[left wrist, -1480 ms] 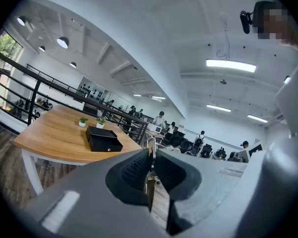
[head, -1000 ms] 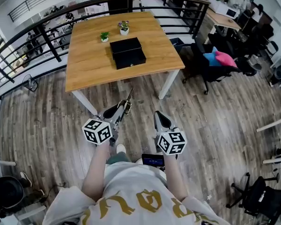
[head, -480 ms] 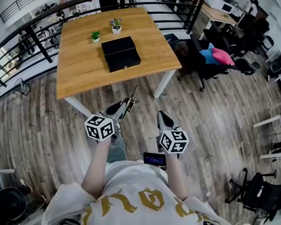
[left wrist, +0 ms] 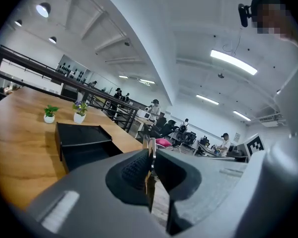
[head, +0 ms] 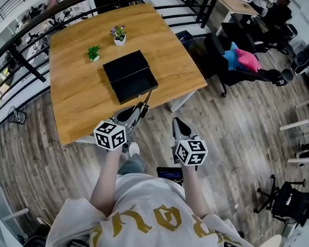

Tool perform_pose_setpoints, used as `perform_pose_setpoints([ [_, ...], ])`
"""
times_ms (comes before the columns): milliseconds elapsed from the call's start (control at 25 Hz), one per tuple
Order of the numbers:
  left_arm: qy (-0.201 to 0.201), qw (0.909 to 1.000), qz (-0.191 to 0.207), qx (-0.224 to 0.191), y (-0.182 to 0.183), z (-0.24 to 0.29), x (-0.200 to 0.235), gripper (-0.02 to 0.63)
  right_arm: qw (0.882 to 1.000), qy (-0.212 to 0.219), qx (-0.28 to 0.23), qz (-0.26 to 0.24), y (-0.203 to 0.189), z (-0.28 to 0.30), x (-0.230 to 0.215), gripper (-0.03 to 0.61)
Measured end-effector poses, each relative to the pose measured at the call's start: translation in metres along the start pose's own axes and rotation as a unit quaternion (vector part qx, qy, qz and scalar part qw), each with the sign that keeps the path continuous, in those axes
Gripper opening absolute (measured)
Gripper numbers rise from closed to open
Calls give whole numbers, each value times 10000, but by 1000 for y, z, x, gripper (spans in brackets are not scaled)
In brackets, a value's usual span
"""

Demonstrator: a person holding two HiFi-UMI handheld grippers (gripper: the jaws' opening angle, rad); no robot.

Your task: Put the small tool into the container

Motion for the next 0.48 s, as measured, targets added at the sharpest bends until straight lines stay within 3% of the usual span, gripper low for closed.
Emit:
perform_pose_setpoints([
  [240,-52,9991,228,354,41,46,84,32,9997,-233,-3,58,35,86,-4,25],
  [480,-197,9963,444,706,59,74,126,31,9990,-447,49,30,50,127,-3,25],
])
Point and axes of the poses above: the fingertips, and each gripper's own axes: z forward along the fingers, x to its left, y out of its top, the point moved 6 cm from there along -z, backward along the fingers, and after that the axes turned 4 degrees about -z, right-handed, at the moved point
